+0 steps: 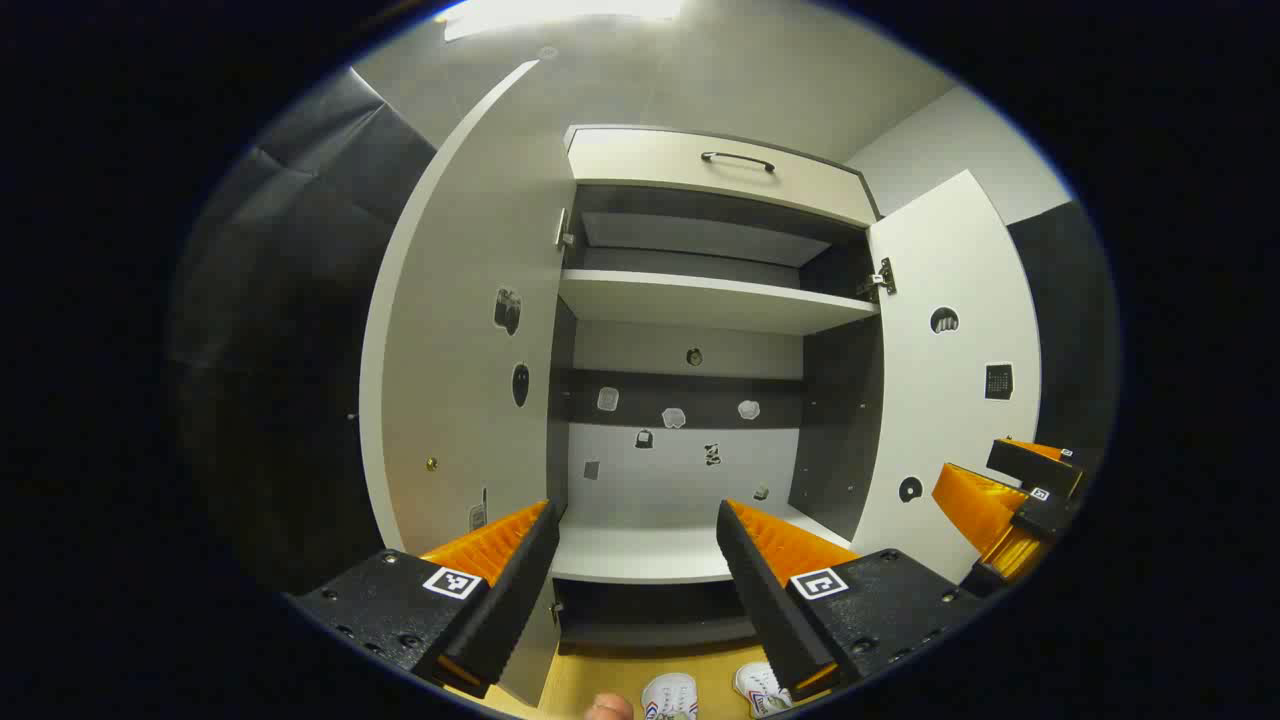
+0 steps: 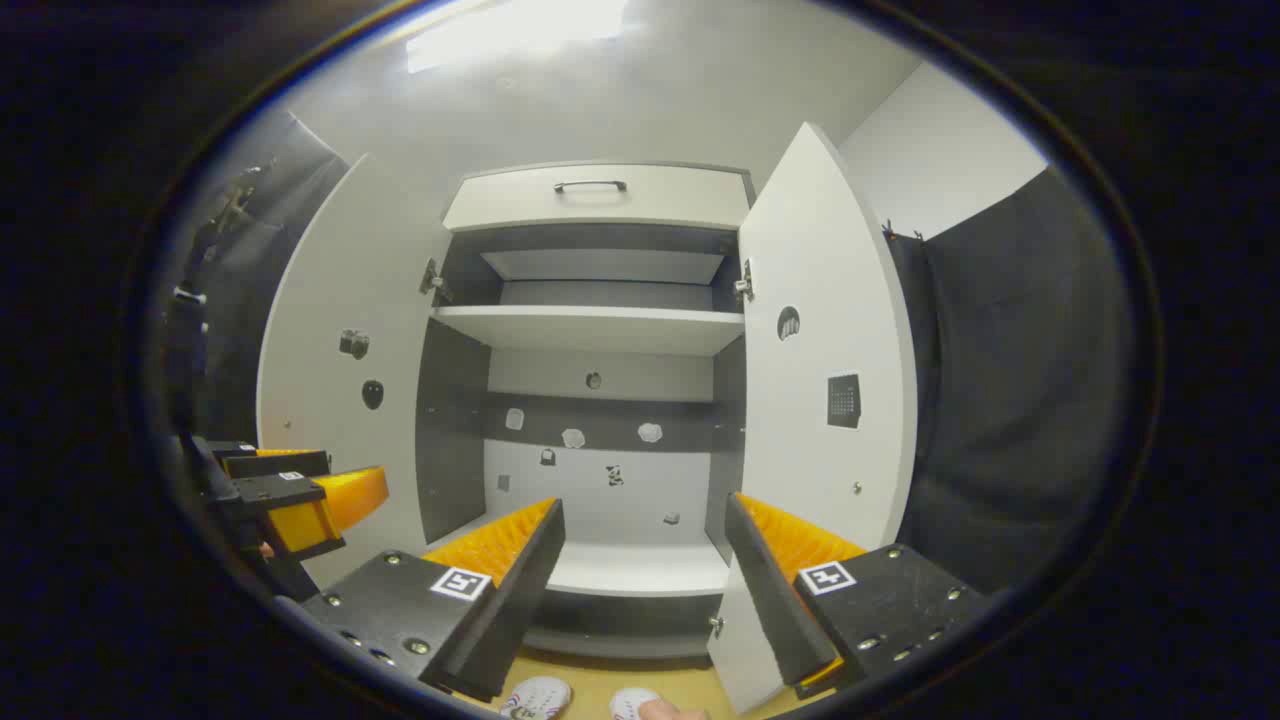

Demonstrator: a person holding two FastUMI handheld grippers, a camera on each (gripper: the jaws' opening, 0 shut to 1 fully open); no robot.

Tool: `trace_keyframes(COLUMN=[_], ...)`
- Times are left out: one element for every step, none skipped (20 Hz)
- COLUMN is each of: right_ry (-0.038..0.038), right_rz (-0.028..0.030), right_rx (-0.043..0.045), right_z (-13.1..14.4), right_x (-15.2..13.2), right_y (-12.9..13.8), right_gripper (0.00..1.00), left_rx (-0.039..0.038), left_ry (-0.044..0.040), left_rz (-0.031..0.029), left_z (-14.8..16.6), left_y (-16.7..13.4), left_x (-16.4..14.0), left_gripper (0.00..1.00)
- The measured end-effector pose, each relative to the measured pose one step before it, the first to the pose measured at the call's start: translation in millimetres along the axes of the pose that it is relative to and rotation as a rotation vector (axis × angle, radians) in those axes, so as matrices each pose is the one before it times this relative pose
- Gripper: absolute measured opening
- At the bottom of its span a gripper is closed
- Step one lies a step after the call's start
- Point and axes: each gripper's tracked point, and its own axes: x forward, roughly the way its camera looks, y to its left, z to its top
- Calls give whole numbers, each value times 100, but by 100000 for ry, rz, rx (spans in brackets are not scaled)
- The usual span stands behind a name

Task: Grab one shoe with the right hand and put it into the shoe cabinet, grab the other shoe with the left hand and put it into the shoe cabinet; then close the right door with the right hand and the left door with the left hand.

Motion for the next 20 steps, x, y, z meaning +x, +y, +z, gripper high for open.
trace_keyframes(right_ry=[72, 84, 88, 236, 319, 387, 439, 338, 212, 46, 151, 150, 442, 768, 1873, 3279, 4487, 5242, 4456, 3735], right_rz=[55, 311, 307, 310, 216, 310, 268, 273, -64, 11, 154, 33, -117, 9, -2, 696, 1305, 1030, 789, 637], right_rx=[-349, -289, -199, -251, -230, -206, -51, 25, -97, -132, -176, -378, -580, -600, -583, -195, 22, -221, -693, -607], right_z=[-131, -112, -152, -130, -232, -206, -243, -191, -196, -116, -213, -251, -558, -946, -1484, -2093, -2560, -2765, -2599, -2643], right_x=[92, 96, 111, 126, 43, 75, 110, 133, 125, 49, 106, 141, 253, 123, 148, 103, 192, 121, 215, 280], right_y=[-99, -4, 21, 11, -25, 59, 9, 43, -10, 3, 22, 56, -103, 0, 71, 229, 384, 397, 270, 328], right_gripper=[93, 93, 93, 94, 94, 94, 94, 94, 94, 94, 94, 94, 94, 94, 94, 94, 96, 96, 96, 94], left_rx=[239, 329, 222, 182, 143, 106, 183, 185, 95, 27, -111, -208, -198, -86, -21, 35, 140, 252, 326, 434], left_ry=[-11, 50, -124, -106, -197, -107, 91, 41, 69, 165, 202, 294, 122, 118, -73, -53, -23, 16, -24, -31], left_rz=[243, 517, 932, 1013, 970, 965, 806, 713, 693, 719, 671, 489, 435, 344, 332, 347, 306, 241, 286, 448], left_z=[-21, -43, 31, -11, 88, -109, -2, -57, -10, -68, -80, -120, -28, -21, 22, -20, 75, -44, 48, -16], left_y=[-47, 96, 178, 183, 144, 265, 238, 127, 212, 147, 149, 87, 106, -3, 75, 169, 67, -1, 106, 151], left_x=[-4, 22, 42, 31, -52, 4, -20, 54, -38, 45, 26, 13, -9, 95, -7, 12, 39, 24, -32, -22], left_gripper=[96, 96, 96, 96, 96, 96, 96, 99, 96, 96, 99, 96, 96, 96, 96, 96, 96, 96, 96, 96])
